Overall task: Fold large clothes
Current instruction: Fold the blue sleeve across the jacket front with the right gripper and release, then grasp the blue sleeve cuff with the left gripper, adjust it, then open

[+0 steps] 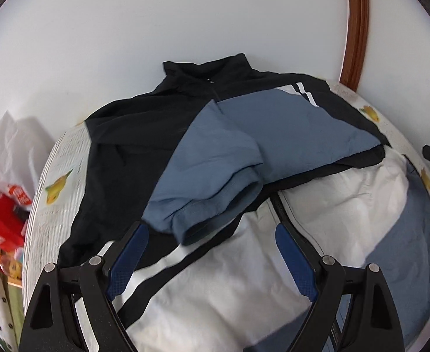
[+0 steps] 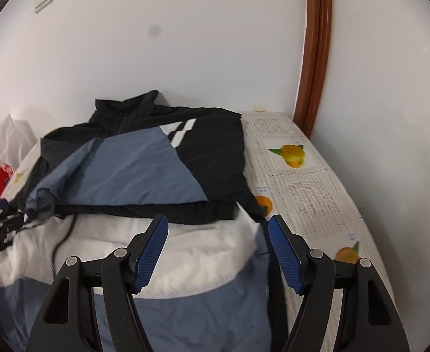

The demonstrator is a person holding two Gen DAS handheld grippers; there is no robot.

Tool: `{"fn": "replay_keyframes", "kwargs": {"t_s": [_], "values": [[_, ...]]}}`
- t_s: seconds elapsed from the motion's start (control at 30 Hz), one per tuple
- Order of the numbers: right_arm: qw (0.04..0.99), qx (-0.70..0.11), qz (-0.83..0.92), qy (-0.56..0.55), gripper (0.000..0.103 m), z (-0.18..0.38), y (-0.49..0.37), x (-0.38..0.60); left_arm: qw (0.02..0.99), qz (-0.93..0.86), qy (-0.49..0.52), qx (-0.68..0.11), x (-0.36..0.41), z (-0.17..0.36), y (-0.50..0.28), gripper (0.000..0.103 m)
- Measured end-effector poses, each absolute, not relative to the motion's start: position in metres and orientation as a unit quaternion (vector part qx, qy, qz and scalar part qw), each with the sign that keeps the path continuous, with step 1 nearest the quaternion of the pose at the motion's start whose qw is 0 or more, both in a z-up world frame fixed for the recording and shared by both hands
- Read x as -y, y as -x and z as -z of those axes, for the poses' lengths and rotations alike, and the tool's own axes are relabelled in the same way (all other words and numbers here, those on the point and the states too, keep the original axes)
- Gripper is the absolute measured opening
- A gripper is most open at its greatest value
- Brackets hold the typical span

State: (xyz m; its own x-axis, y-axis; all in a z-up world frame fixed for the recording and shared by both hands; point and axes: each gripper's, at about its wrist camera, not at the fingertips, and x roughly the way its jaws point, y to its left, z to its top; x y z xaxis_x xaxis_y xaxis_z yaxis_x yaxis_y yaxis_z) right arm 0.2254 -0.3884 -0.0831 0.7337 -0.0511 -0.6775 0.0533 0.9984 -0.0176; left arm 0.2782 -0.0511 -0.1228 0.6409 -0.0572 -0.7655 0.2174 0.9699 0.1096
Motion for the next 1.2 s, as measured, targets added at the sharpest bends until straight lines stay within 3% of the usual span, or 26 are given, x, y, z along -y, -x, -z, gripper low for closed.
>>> {"fn": "replay_keyframes", "kwargs": {"t_s": [0.47, 0.53, 0.67, 0.77, 0.87, 1.2], "values": [[0.921, -0.387, 0.021, 0.020, 0.070, 0.122, -0.250, 0.387, 0.894, 0.055, -0.148, -0.419, 0.066, 0.171, -0.320, 0.084], [0.920, -0.391, 0.019, 0.017, 0.070, 0.126, -0.254, 0.386, 0.896, 0.061, -0.141, -0.417, 0.065, 0.171, -0.322, 0.077], [0.919, -0.394, 0.019, 0.022, 0.070, 0.129, -0.260, 0.382, 0.904, 0.074, -0.131, -0.401, 0.061, 0.157, -0.319, 0.039], [0.920, -0.391, 0.017, 0.023, 0.070, 0.126, -0.264, 0.377, 0.911, 0.069, -0.122, -0.387, 0.051, 0.141, -0.316, 0.016], [0.923, -0.384, 0.013, 0.025, 0.070, 0.120, -0.268, 0.371, 0.920, 0.054, -0.101, -0.375, 0.032, 0.125, -0.318, 0.010], [0.926, -0.375, 0.009, 0.030, 0.070, 0.108, -0.306, 0.347, 0.926, -0.006, -0.011, -0.377, -0.054, 0.103, -0.345, 0.009]]}}
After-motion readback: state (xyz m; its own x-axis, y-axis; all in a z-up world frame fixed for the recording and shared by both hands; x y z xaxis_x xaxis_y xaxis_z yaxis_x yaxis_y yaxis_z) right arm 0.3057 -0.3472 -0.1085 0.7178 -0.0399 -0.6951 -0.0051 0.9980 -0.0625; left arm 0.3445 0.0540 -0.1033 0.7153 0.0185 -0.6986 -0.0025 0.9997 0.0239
